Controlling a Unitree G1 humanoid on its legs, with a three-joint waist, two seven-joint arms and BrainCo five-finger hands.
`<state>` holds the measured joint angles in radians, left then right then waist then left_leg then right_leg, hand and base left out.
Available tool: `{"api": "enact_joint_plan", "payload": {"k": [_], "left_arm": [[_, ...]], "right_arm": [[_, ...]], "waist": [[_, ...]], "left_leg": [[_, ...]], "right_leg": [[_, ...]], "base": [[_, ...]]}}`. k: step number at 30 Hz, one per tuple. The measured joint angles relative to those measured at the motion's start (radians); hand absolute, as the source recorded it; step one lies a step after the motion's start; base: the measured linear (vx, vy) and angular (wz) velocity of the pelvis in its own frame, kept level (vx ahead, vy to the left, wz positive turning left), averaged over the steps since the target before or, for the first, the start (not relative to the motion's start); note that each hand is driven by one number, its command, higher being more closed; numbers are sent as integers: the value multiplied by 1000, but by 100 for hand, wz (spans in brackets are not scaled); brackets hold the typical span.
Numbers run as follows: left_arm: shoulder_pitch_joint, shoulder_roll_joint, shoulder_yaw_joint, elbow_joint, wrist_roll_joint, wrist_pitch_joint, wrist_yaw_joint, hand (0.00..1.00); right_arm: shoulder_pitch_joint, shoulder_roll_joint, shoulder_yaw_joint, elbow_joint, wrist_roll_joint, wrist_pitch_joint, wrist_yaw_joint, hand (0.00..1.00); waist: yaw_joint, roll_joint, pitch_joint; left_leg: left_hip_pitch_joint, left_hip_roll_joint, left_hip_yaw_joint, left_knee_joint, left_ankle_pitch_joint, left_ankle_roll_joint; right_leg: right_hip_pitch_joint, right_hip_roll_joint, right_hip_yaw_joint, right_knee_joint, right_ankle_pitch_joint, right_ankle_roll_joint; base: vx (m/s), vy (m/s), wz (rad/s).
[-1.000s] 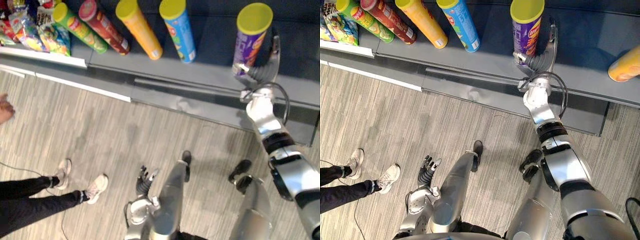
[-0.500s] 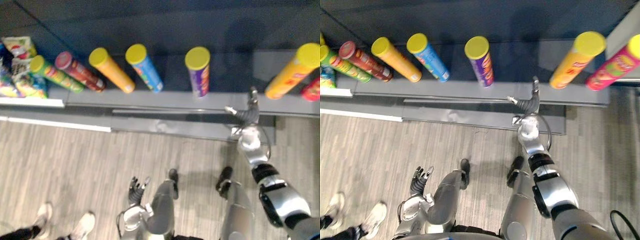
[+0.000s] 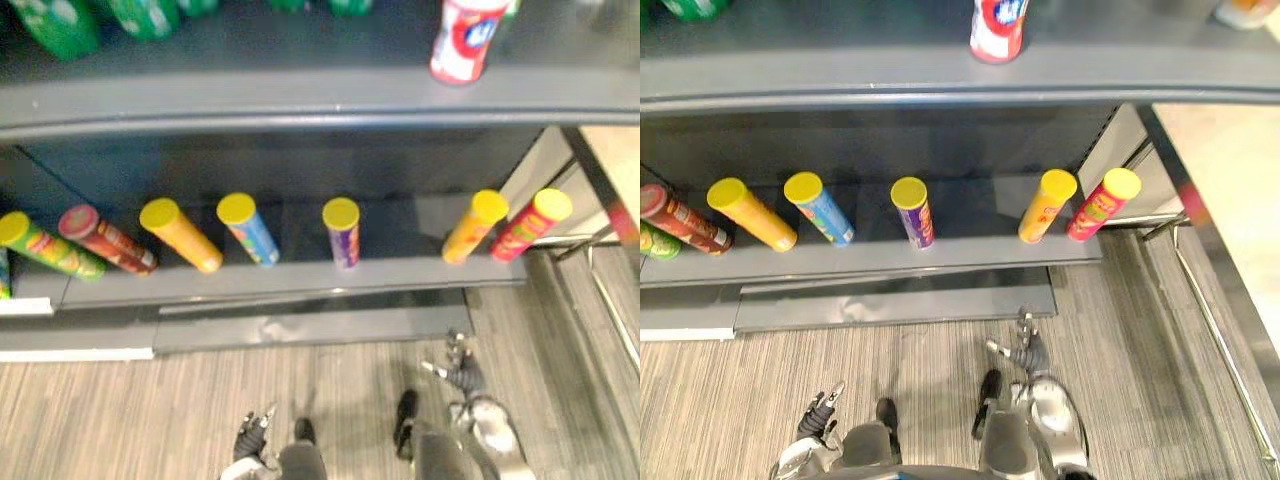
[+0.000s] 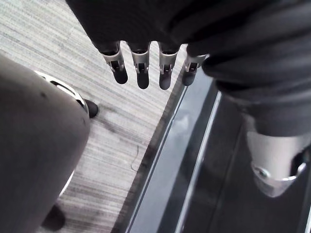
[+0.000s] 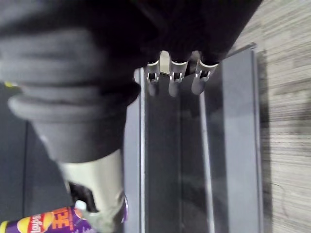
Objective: Put the gum and the chips on the shelf.
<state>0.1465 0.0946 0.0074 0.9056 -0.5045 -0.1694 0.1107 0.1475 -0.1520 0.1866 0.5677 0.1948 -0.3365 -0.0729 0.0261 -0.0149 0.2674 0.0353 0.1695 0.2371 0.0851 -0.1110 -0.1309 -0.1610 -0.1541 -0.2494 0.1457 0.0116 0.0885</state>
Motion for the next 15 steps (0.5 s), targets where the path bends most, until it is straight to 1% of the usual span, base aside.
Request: {"api": "enact_joint_plan", "payload": {"k": [1,3,4,5,6,7,8,9,10,12,15], "left_arm": [[6,0,1,16,-4,6,-13,0],[8,0,5,35,-7,7,-33,0],[9,0,14,55,-36,9,-52,0],[9,0,22,63,-42,13,-59,0],[9,0,38,82,-42,19,-75,0],[9,-1,43,94,-43,22,-89,0],[8,-1,49,98,-44,27,-97,0],[6,-4,71,113,-52,28,-110,0],[6,-6,79,123,-66,29,-115,0],[5,-13,101,156,-88,48,-117,0],[4,-17,115,182,-111,50,-114,0]], "right_arm": [[30,4,-2,28,0,30,28,0],[39,7,-4,79,-2,51,44,0],[42,17,-26,145,-16,76,62,0],[43,18,-32,173,-24,87,66,0],[42,21,-71,221,-31,101,75,0],[36,32,-120,267,-17,126,84,0],[29,35,-143,291,6,137,92,0],[12,36,-184,346,50,157,108,0],[5,36,-201,371,62,162,111,0],[5,35,-253,448,89,174,110,0],[26,35,-283,513,118,206,86,0]], "waist": [[-2,0,-25],[-7,0,-42],[-13,0,-52],[-17,-1,-54],[-22,-3,-71],[-22,-5,-84],[-23,-6,-85],[-23,-6,-87],[-23,-4,-90],[-27,2,-111],[-28,7,-126]], "left_leg": [[16,-2,11,-16,0,1],[32,-5,25,-18,-6,5],[55,-8,29,-25,-9,6],[59,-10,30,-30,-10,6],[62,-12,35,-30,-13,7],[66,-12,45,-31,-15,7],[77,-12,52,-32,-17,7],[92,-12,55,-32,-21,5],[97,-12,56,-30,-25,4],[114,-12,57,-34,-30,2],[126,-12,56,-49,-30,2]], "right_leg": [[21,3,9,-38,19,6],[47,5,15,-74,36,10],[78,8,18,-107,52,14],[89,9,19,-119,55,16],[101,10,22,-143,68,17],[111,13,27,-167,81,16],[121,15,29,-179,85,20],[141,18,32,-196,93,21],[152,19,33,-205,97,20],[182,23,32,-233,104,24],[197,27,31,-251,110,24]], "base": [[67,71,-18],[48,63,-15],[39,63,-10],[21,64,-11],[15,44,-13],[8,34,-15],[30,22,-19],[3,8,-13],[4,10,-12],[0,0,0],[0,0,0]]}}
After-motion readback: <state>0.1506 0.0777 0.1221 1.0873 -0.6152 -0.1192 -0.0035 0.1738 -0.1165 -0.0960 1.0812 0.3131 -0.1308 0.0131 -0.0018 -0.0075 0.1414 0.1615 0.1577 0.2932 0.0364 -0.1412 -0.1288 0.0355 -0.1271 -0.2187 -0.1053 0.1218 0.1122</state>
